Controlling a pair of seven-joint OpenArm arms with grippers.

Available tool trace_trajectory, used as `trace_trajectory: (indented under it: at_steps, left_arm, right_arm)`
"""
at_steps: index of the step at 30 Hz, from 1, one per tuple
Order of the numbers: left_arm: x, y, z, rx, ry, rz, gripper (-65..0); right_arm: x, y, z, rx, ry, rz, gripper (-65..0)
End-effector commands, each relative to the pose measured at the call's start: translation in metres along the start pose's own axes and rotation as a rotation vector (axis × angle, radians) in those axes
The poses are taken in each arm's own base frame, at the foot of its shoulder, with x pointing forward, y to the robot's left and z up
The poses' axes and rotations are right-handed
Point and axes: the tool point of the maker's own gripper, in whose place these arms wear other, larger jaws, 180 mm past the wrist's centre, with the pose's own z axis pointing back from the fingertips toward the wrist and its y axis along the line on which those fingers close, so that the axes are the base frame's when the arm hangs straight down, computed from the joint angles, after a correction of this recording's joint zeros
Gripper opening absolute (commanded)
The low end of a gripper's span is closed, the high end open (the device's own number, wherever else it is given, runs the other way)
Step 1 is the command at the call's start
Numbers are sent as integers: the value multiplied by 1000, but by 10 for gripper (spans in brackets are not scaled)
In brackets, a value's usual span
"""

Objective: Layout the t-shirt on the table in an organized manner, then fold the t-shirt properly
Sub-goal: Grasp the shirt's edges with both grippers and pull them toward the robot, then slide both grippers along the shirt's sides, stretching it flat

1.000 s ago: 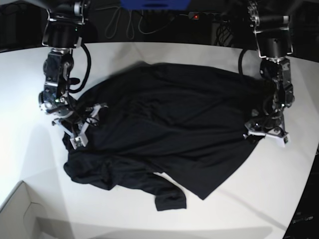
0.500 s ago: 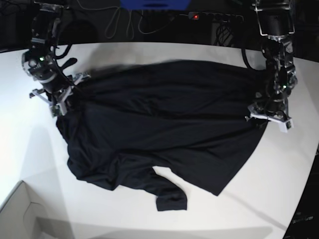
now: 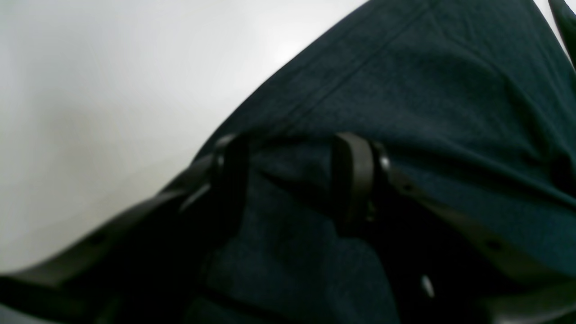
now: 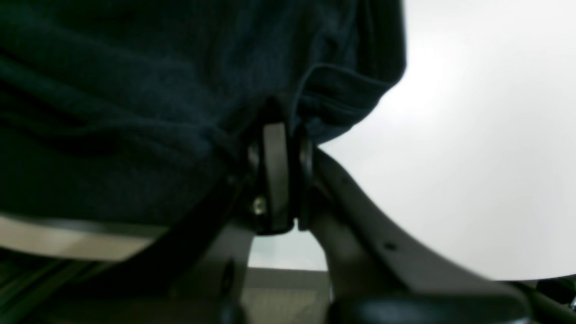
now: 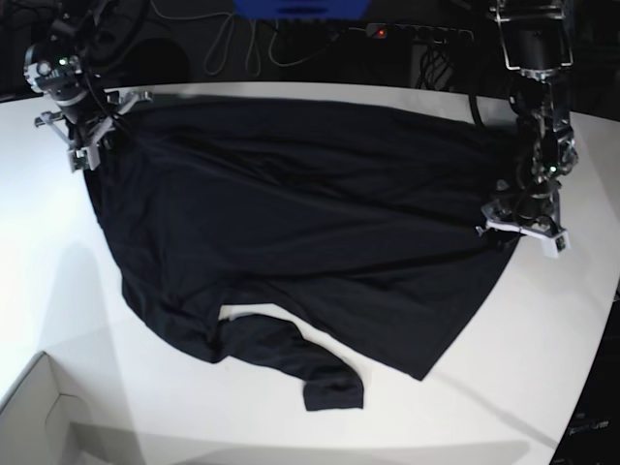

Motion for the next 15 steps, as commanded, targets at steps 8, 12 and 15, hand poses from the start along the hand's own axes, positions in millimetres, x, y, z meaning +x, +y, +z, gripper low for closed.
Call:
trace_trajectory:
  at_steps: [8, 12, 15]
  left_arm:
    - [4, -4, 13, -10, -2, -29, -352]
    - [32, -12, 32, -33, -91, -37, -352]
    - [54, -13, 42, -32, -162, -2, -351]
  right_arm:
    - [4, -12, 19, -48, -36, 1, -431]
    - [27, -38, 43, -133, -150, -93, -423]
    - [40, -44, 46, -142, -198, -111, -422]
